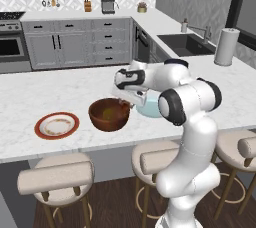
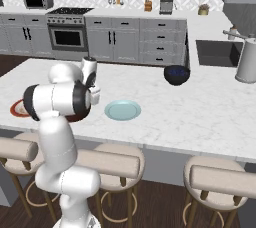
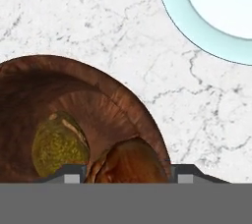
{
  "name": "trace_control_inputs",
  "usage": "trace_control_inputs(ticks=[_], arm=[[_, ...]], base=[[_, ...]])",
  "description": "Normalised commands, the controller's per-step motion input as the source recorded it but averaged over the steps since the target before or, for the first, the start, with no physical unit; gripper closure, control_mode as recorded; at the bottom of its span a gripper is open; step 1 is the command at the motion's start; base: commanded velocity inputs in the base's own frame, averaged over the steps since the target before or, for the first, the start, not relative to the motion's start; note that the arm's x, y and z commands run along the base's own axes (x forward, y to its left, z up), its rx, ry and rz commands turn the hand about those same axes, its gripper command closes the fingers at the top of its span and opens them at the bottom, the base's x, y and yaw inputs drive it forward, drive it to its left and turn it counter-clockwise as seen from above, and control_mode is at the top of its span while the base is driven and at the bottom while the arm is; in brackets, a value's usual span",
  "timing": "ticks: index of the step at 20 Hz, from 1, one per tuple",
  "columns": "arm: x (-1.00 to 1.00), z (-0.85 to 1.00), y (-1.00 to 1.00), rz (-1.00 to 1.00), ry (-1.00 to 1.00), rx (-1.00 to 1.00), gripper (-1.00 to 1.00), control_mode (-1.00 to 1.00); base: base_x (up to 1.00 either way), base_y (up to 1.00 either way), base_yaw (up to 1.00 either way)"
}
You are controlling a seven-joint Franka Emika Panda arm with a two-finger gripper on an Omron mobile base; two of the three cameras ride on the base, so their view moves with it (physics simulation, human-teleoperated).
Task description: Pick the chicken drumstick and avocado from their plates and place them in the bowl. Then put the bowl in the fridge.
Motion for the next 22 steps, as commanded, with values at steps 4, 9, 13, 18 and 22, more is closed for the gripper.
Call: trace_control_inputs(ticks=[4, 9, 13, 18, 22], arm=[[0.23, 0.0, 0.46, -0.08, 0.0, 0.03, 1.0, -1.0], [0.1, -0.1, 0.28, -0.08, 0.0, 0.01, 1.0, -1.0], [0.08, -0.33, 0.01, -0.05, 0.0, 0.0, 1.0, -1.0], [0.17, -0.27, 0.01, -0.04, 0.02, 0.01, -1.0, -1.0], [0.13, 0.0, 0.0, -0.02, 0.01, 0.0, -1.0, -1.0]], base=[[0.0, 0.0, 0.0], [0.0, 0.0, 0.0], [0.0, 0.0, 0.0], [0.0, 0.0, 0.0], [0.0, 0.0, 0.0]])
